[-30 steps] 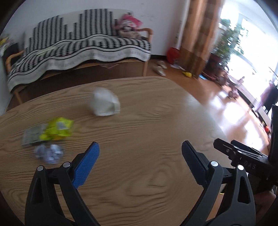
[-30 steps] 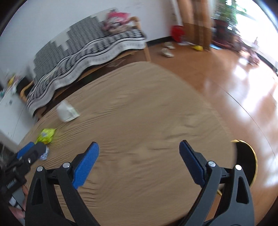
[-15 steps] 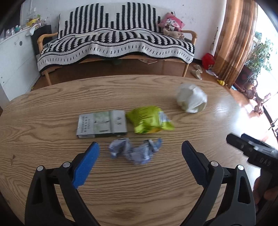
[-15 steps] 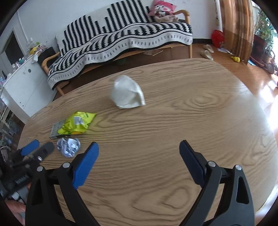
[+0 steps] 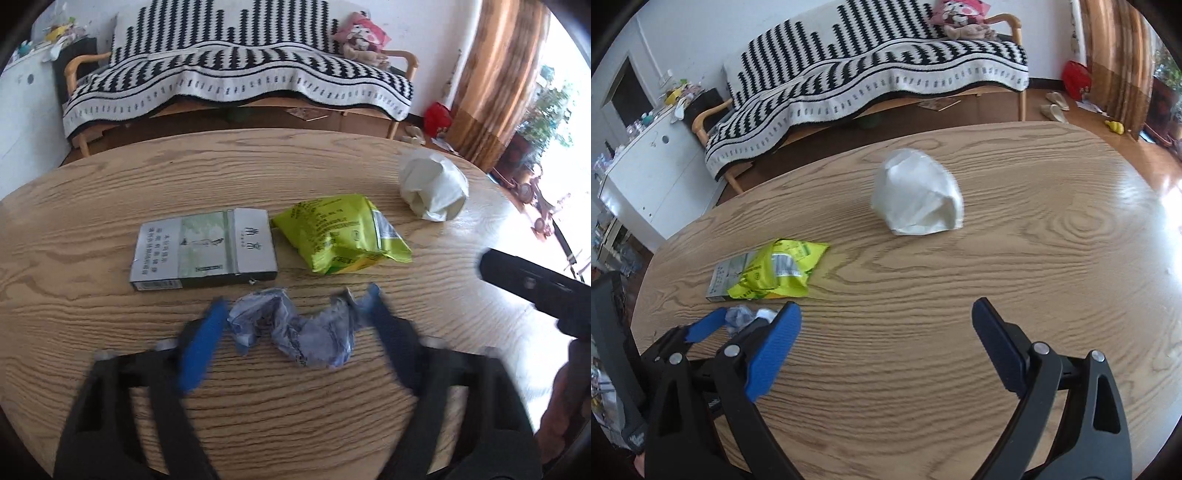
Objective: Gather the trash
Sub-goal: 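Grasp the crumpled blue-white wrapper with the left tool while the right tool grasps the yellow-green snack bag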
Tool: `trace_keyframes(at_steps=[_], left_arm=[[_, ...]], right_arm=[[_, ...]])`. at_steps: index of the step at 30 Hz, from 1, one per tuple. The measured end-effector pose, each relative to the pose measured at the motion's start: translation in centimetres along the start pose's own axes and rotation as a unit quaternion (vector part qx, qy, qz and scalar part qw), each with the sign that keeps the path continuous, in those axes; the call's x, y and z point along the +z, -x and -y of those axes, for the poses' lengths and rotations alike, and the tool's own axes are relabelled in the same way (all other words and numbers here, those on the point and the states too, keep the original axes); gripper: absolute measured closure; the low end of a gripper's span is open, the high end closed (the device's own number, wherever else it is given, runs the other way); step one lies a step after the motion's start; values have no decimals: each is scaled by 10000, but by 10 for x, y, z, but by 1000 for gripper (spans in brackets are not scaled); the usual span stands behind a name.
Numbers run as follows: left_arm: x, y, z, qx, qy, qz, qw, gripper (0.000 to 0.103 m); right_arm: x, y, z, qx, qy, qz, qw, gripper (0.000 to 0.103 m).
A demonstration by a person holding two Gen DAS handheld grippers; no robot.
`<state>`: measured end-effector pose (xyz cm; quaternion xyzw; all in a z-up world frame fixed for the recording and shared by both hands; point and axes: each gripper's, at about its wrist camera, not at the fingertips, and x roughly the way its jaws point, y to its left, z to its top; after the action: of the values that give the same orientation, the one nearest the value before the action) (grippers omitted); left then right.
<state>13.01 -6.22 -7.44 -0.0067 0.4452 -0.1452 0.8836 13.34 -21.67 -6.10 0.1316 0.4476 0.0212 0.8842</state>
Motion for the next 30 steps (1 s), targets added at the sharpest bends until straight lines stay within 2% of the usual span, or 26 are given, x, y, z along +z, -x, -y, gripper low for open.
trace_keyframes(at_steps=[2, 5, 13, 15, 20, 21, 23, 24, 30], left_arm=[[-1, 4, 2, 58, -64, 2, 10000, 63], [-1, 16, -4, 244, -125, 6, 9996, 71], [-4, 62, -39, 390, 194, 198, 9989, 74], [-3, 66, -51, 393, 385, 229, 9982, 74], [0, 62, -61, 463, 559, 151, 9972, 74], [0, 62, -62, 463, 567, 143, 9972, 74], [1, 63, -59, 454, 564, 156, 9973, 74], [2, 63, -58, 447, 548, 170, 9974, 74], [3, 64, -42, 411, 414, 188, 9981, 74]], right_arm=[[2, -8, -9, 73, 90, -42, 9999, 13], [3, -18, -22, 146, 170, -57, 9997, 13], [11, -48, -68, 486, 373, -106, 9981, 12], [13, -52, -77, 529, 432, -94, 9976, 9], [17, -69, -91, 551, 422, -210, 9974, 11], [17, -72, -93, 542, 419, -253, 9973, 25], [15, -73, -93, 577, 410, -284, 9971, 37], [15, -72, -94, 543, 439, -270, 9972, 51], [9, -40, -83, 377, 577, -23, 9976, 55]])
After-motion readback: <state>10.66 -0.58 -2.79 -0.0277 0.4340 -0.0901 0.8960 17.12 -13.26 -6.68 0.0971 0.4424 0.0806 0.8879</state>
